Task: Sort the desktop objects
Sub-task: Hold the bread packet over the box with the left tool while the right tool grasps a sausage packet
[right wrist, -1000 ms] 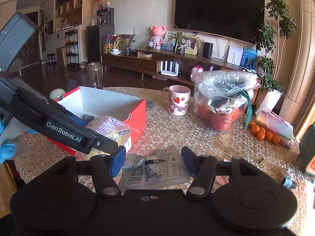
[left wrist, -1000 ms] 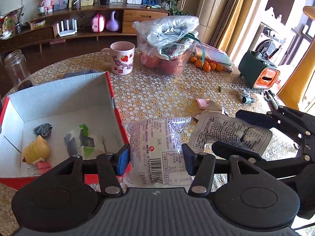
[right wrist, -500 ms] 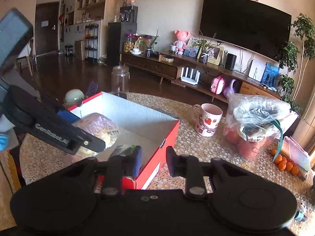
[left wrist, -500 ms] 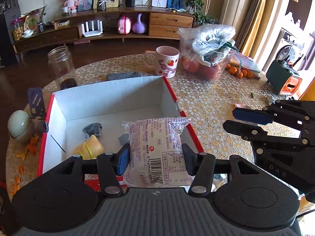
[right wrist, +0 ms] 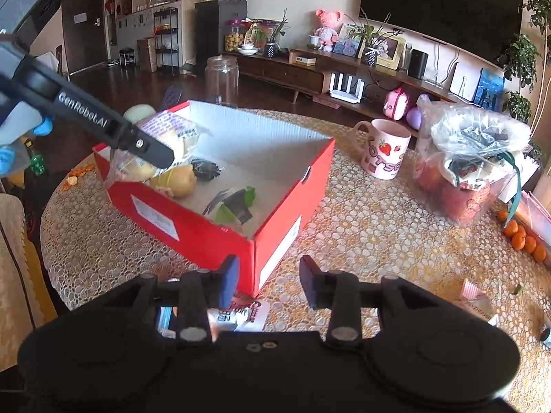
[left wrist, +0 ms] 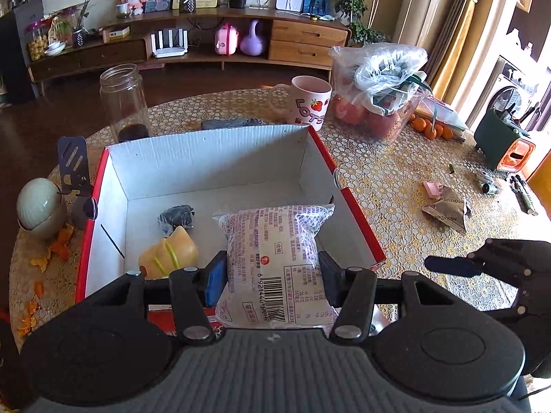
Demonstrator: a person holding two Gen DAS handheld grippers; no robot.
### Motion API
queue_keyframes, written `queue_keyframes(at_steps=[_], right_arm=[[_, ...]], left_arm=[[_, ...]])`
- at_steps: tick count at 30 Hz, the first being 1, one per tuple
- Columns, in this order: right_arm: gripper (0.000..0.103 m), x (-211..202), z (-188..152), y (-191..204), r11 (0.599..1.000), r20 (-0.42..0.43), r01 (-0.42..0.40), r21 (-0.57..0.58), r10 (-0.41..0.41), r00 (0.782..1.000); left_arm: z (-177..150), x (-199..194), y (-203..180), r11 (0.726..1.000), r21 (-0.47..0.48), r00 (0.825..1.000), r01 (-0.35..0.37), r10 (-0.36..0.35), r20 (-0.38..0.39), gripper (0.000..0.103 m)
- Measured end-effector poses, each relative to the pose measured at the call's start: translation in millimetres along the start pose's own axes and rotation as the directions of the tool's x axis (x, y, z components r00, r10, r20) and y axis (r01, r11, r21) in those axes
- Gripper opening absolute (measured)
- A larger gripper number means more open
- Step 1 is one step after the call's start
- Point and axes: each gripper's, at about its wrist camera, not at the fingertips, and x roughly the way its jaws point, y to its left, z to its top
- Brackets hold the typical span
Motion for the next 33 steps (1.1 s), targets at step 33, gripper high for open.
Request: queue_keyframes(at_steps=[33], right_arm=[[0.070,76.9,-50.3,12.0,0.954,-0.127,-0.077,0.289,0.118,0.985]], left_arm=[[-5.5,12.6,8.0,0.999,0.005,0.999,0.033,-0.033,-0.018,0.054]])
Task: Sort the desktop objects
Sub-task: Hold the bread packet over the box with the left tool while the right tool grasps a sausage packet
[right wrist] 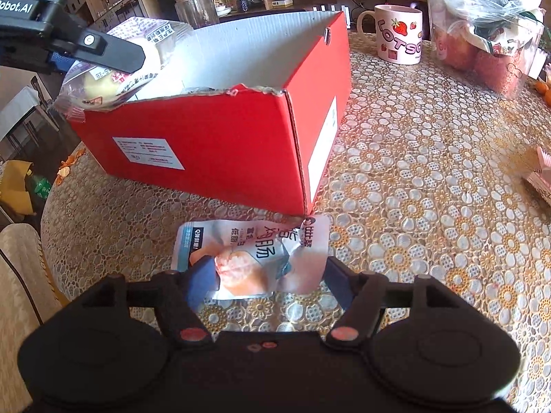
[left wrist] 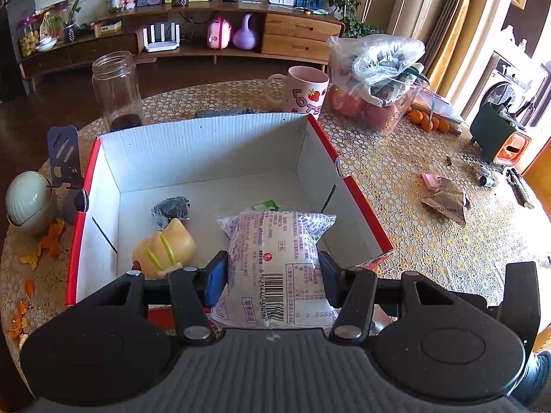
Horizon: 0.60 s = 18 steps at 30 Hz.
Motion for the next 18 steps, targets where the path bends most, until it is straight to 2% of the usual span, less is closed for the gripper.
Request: queue_keyframes(at_steps=[2,4,5,6,7,16,17,18], right_arm=[[0.065,2.6,2.0,1.2,1.000,0.000,-0.008,0.013,0.008,1.000],[0.055,4.6,2.8,4.9,1.000,0.008,0.008,-0.003,-0.008,1.000],[0.053,5.2,3.1,7.3,1.000,0.013,0.012,-0.018,-0.012,1.000],[0.046,5.8,3.1,8.6,1.000,0.013,0.011,-0.025,-0.011,1.000],[0.034,6.4,3.4,9.3,1.000,0.010,0.007,-0.030,-0.007,1.000],[0.023,-2.2,-2.4,15.1,0.998,0.024,-0.044,-0.035,0.044,0.999],[0.009,-4.8,-2.9,17.0,0.998,0.030,-0.048,-0.047,0.049,0.998],[0.006,-7.3,-2.9,18.0,0.997,0.036,-0.058,-0.051,0.060,0.998]], left_arm=[[-0.5,0.7,0.1,1.000,-0.001,1.000,0.002,-0.002,-0.001,0.054],[-1.1,1.5,0.6,1.000,-0.003,1.000,0.004,-0.004,-0.003,0.054],[-1.4,1.9,0.8,1.000,-0.003,1.000,0.005,-0.005,-0.003,0.054],[-1.8,2.1,1.1,1.000,-0.004,1.000,0.006,-0.006,-0.004,0.054],[-1.8,2.0,0.9,1.000,-0.005,1.000,0.006,-0.006,-0.003,0.054],[-3.1,2.1,2.4,1.000,-0.010,1.000,0.011,-0.011,-0.001,0.054],[-3.2,2.0,2.4,1.000,-0.010,1.000,0.010,-0.010,0.000,0.054],[-3.4,1.6,2.5,1.000,-0.011,1.000,0.010,-0.010,0.000,0.054]])
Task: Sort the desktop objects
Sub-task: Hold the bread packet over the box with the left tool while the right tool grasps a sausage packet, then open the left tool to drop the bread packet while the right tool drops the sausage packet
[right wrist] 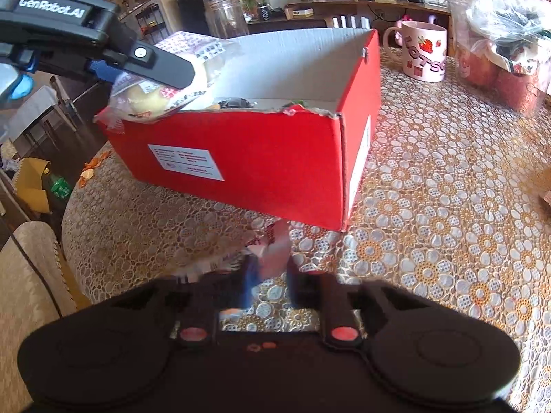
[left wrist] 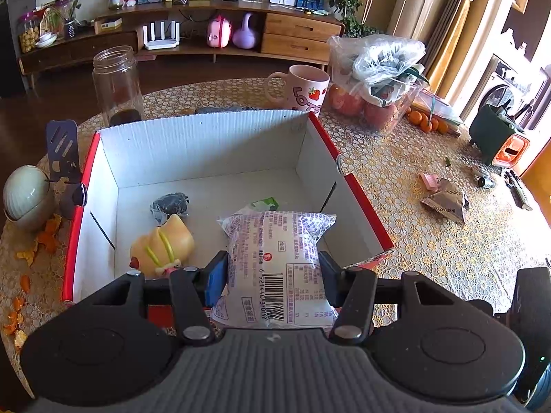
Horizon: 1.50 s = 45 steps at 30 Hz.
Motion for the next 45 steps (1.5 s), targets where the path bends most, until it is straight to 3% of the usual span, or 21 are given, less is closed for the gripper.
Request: queue_keyframes(at_steps=[16,22,28,36,45], right_arm=[[0.004,-49.1,19.8,11.6,0.999,0.114,0.008,-0.048,-0.002,0.993],[0.004,-80.4,39.5,14.1,0.998,0.167,-0.002,-0.058,0.012,0.986],[0.004,-98.7,78.1,13.0,0.997,0.253,0.022,-0.073,-0.003,0.968],[0.004,-58.6,125.5,1.1,0.998,0.264,0.050,-0.049,-0.035,0.964],[0.004,10.0,131.8,-6.5,0.999,0.162,0.040,0.009,-0.041,0.986]], left_arm=[[3.2,-12.9,1.7,1.000,-0.001,0.999,-0.017,0.017,0.027,0.054],[16.2,-21.1,4.8,1.000,-0.002,0.998,-0.028,0.028,0.053,0.054],[18.7,-3.5,15.2,0.998,-0.033,0.998,-0.060,0.061,0.031,0.054],[16.1,10.0,32.2,0.995,-0.061,0.997,-0.080,0.081,0.008,0.054],[14.8,22.9,43.9,0.995,-0.072,0.997,-0.075,0.074,-0.015,0.054]])
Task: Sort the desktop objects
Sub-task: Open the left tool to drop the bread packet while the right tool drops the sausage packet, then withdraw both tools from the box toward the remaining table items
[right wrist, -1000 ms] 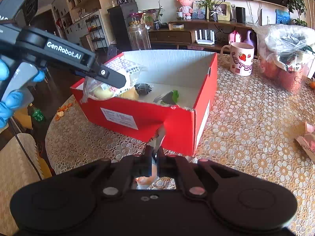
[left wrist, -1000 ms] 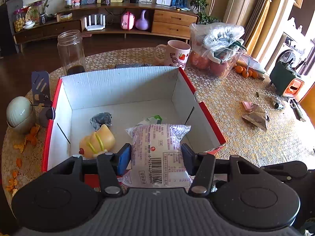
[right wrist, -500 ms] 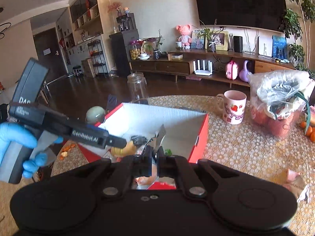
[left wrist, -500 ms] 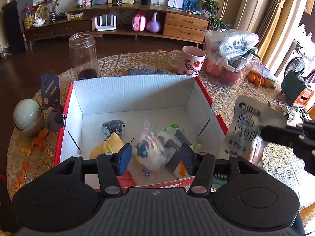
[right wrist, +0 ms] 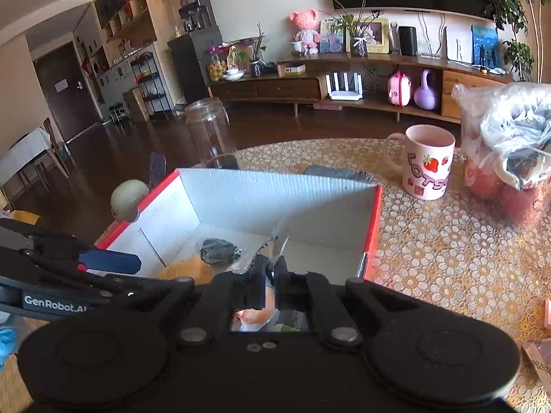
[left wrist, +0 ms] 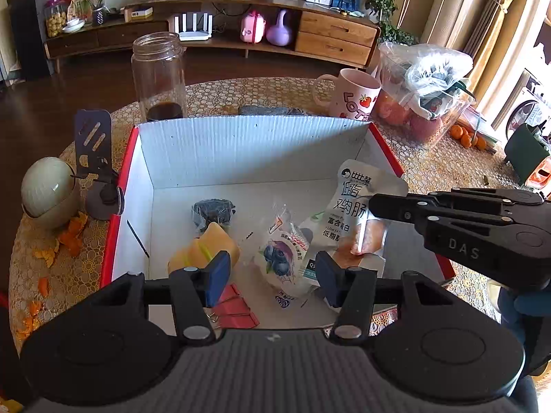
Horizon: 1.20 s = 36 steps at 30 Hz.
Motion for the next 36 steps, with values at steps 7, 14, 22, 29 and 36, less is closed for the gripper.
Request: queue_keyframes(at_steps=[7,14,22,29,36], right_arm=[[0.006,25.0,-6.0,-0.1,1.000,-0.049,0.011,0.007,-0.011,0.999],[0.023,23.2,-11.0,2.9,0.999,-0.081,0.012,-0.035,-0.014,0.997],[0.040,-6.8,-13.9,3.5,0.998,-0.041,0.003,-0.060,-0.005,0.999],[0.064,-34.0,-17.3,-1.2,0.999,-0.007,-0.006,-0.041,0.006,1.000],[0.078,-66.9,-24.8,-7.3,1.000,0.034,-0.020,-0.023,0.020,0.999]], left_arm=[[-0.9,7.0,0.6,1.000,0.012,1.000,-0.006,0.006,0.009,0.054],[-1.7,6.2,-8.7,0.999,0.037,0.999,-0.011,0.010,0.036,0.054],[-5.1,-3.4,-24.3,0.998,0.053,0.998,-0.017,0.014,0.055,0.054],[-9.2,-14.2,-35.7,0.999,0.048,0.997,-0.014,0.010,0.072,0.057],[-16.7,-23.3,-45.9,0.999,0.041,0.996,-0.015,0.011,0.087,0.068]])
